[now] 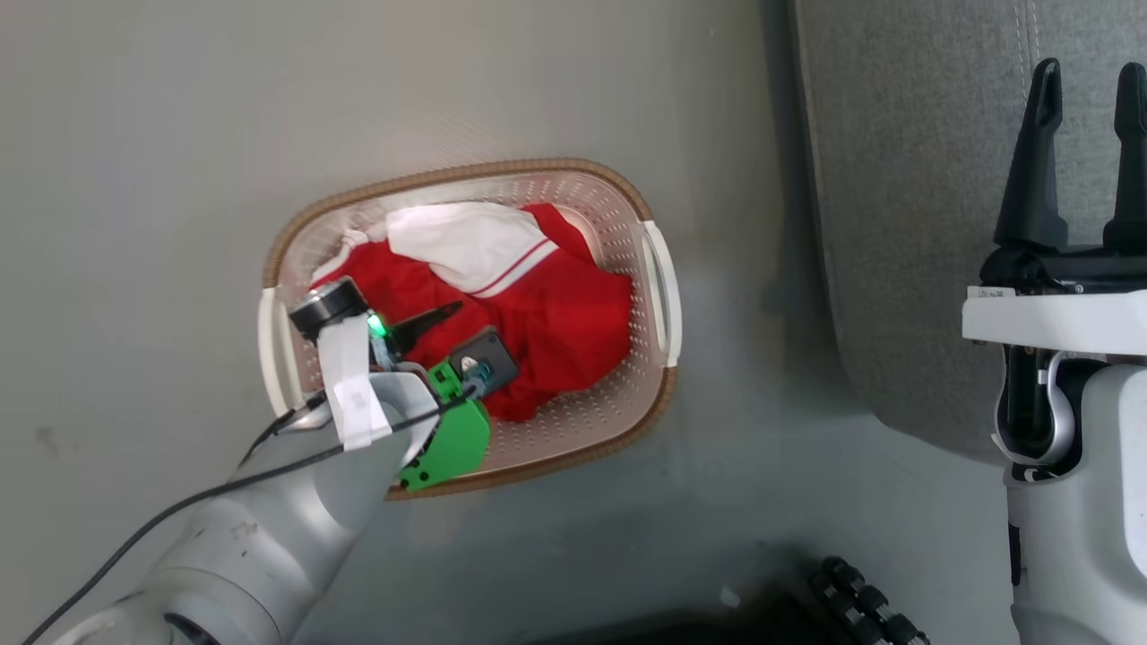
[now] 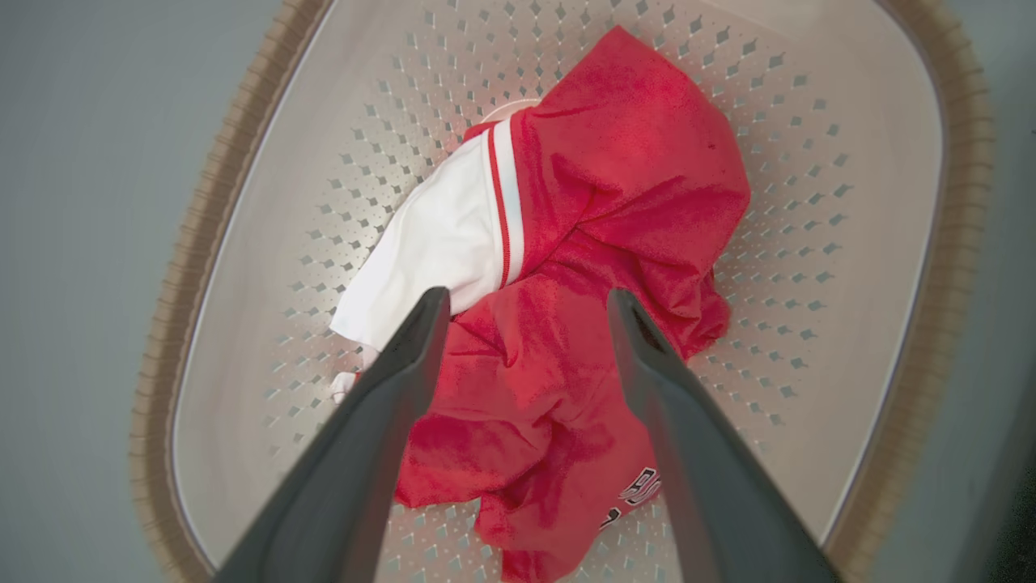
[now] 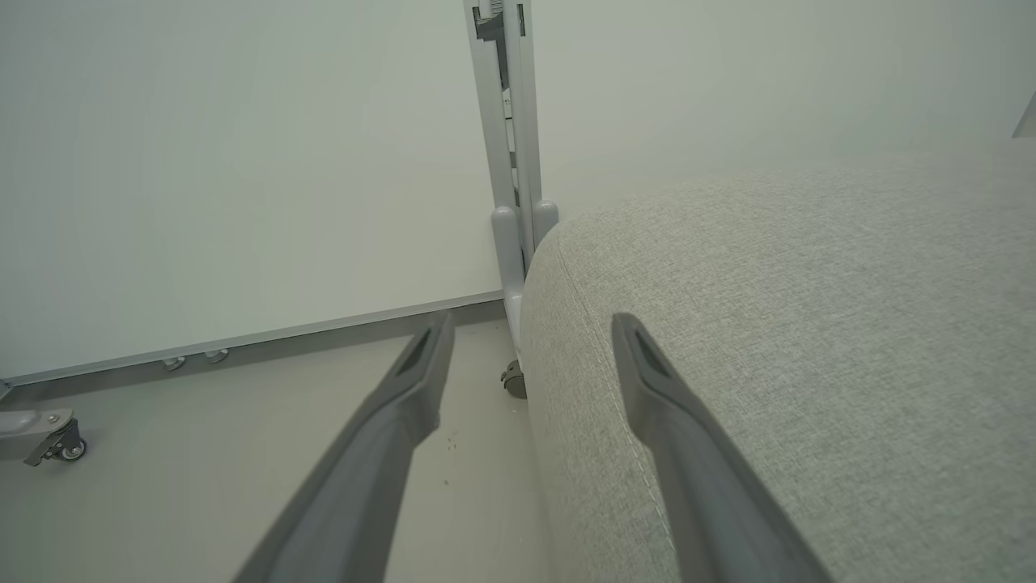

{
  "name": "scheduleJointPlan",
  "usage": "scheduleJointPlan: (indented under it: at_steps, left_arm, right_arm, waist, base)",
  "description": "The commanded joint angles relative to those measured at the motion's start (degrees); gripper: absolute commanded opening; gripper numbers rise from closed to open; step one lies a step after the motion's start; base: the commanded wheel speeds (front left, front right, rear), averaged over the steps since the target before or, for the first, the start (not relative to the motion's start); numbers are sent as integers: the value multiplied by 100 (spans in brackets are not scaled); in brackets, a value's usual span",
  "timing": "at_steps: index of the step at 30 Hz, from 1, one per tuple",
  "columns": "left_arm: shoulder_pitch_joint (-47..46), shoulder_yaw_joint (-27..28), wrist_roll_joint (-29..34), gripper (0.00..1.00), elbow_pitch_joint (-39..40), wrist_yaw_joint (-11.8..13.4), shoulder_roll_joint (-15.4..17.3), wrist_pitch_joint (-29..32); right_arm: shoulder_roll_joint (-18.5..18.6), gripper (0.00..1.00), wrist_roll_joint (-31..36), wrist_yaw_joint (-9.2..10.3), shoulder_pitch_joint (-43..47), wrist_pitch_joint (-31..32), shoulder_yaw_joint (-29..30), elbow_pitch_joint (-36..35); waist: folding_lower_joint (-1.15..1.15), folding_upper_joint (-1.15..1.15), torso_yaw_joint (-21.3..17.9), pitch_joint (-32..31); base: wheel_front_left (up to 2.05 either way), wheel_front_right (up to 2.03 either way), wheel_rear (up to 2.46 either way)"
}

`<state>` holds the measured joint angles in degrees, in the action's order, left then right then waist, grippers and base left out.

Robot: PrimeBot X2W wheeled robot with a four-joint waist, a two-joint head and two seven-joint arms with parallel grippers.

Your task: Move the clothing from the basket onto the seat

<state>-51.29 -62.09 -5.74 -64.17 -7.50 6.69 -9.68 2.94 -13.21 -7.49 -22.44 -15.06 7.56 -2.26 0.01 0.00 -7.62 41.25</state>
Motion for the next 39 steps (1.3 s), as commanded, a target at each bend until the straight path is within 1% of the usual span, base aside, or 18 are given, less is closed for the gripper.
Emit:
scheduleJointPlan:
  at_steps: [1,4,8,12,16,22,25,28,29,30,31,37,39]
  left_arm:
    - [-161,-83,-97,100,-120,8,41,123]
    - [-377,-346,-334,100,-392,9,71,495]
    - [-541,-548,-702,100,-563,9,132,893]
    - [-700,-777,-806,100,-669,9,251,1299]
    - [-816,-905,-903,100,-733,9,346,1561]
    - [-818,-976,-1112,100,-724,9,431,1667]
    - [-770,-992,-1288,100,-642,9,455,1576]
    - [-816,-1039,-1332,100,-588,9,479,1566]
    - [-851,-1054,-1290,88,-574,9,482,1532]
    - [-896,-1068,-1231,33,-565,9,487,1477]
    - [-898,-1073,-1215,0,-570,9,486,1447]
    - [-730,-1097,-1310,0,-618,9,376,1352]
    - [-580,-1084,-1468,0,-640,9,294,1254]
  right_arm:
    - [-4,100,-47,0,-98,-18,-37,-14]
    - [-3,100,-149,0,-165,-18,-91,-25]
    - [-4,100,-244,0,-195,-18,-228,-29]
    - [-5,100,-301,0,-268,-17,-403,-17]
    - [-5,100,-337,0,-284,-18,-490,-29]
    - [-4,100,-317,0,-323,-18,-612,-59]
    - [-3,100,-321,0,-304,-18,-658,-60]
    - [-3,100,-332,0,-278,-18,-670,-36]
    - [-4,100,-329,0,-276,-18,-671,-30]
    - [-4,100,-326,0,-272,-18,-672,-28]
    - [-3,100,-324,0,-268,-18,-668,-24]
    - [-3,100,-253,0,-190,-18,-687,40]
    - [-3,100,-201,0,-109,-18,-692,58]
  waist:
    - [-1,0,-382,420]
    - [-1,0,-473,534]
    - [-1,0,-605,677]
    - [-1,0,-739,797]
    - [-1,0,-804,910]
    - [-1,0,-886,1028]
    - [-1,0,-915,1062]
    - [-1,0,-932,1087]
    - [-1,0,-932,1090]
    - [-1,0,-933,1091]
    - [-1,0,-930,1086]
    - [-1,0,-863,881]
    - [-1,0,-799,661]
  base:
    - [0,0,0]
    - [0,0,0]
    - [0,0,0]
    - [0,0,0]
    - [0,0,0]
    - [0,0,0]
    - [0,0,0]
    - [0,0,0]
    - [0,0,0]
    - [0,0,0]
    - [0,0,0]
    - [0,0,0]
    - [0,0,0]
